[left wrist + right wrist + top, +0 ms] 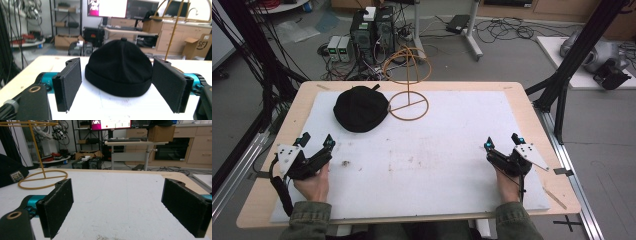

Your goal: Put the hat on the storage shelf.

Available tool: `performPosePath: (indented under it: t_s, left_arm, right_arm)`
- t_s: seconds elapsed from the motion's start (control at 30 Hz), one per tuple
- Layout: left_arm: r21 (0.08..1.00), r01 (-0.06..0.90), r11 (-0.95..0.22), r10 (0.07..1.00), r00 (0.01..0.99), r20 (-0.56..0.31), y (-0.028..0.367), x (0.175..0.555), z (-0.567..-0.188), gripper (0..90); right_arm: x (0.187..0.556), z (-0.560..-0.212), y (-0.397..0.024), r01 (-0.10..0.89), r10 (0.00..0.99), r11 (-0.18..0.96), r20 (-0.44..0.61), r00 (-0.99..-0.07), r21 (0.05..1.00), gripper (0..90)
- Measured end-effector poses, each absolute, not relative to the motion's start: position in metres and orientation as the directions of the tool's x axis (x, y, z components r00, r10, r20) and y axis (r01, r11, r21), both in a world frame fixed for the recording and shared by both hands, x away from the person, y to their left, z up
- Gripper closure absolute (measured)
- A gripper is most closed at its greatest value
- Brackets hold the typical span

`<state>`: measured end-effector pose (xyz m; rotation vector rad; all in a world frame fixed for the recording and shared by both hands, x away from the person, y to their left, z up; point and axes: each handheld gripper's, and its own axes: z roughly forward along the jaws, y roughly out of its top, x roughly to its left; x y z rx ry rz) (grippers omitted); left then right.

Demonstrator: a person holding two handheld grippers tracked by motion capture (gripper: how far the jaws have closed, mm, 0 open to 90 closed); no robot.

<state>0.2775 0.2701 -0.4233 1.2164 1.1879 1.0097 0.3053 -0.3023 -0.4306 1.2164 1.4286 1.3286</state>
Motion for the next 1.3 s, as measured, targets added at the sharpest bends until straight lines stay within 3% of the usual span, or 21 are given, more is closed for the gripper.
performPosePath:
  t_s: [0.43, 0.73, 0.83, 1.03, 1.3]
  left_arm:
    - [0.997, 0.045, 0.068, 0.991, 0.115, -0.073, 0.271, 0.280, -0.425, 17.8]
    - [0.992, 0.056, 0.116, 0.986, 0.112, -0.122, 0.273, 0.281, -0.424, 15.5]
    - [0.989, 0.078, 0.123, 0.984, 0.120, -0.132, 0.273, 0.282, -0.419, 14.2]
    - [0.992, 0.113, 0.052, 0.988, 0.141, -0.068, 0.269, 0.286, -0.405, 13.8]
    - [0.987, 0.149, 0.056, 0.985, 0.152, -0.079, 0.269, 0.300, -0.407, 14.2]
  right_arm:
    - [0.307, -0.432, -0.301, 0.132, 0.977, -0.010, 0.038, -0.210, 0.991, 9.8]
    - [0.308, -0.432, -0.300, 0.132, 0.976, 0.000, 0.029, -0.215, 0.991, 9.8]
    - [0.309, -0.432, -0.301, 0.137, 0.976, -0.001, 0.031, -0.216, 0.991, 9.8]
    - [0.311, -0.432, -0.302, 0.123, 0.978, 0.008, 0.018, -0.209, 0.992, 9.8]
    - [0.312, -0.432, -0.303, 0.130, 0.975, -0.012, 0.040, -0.216, 0.991, 9.8]
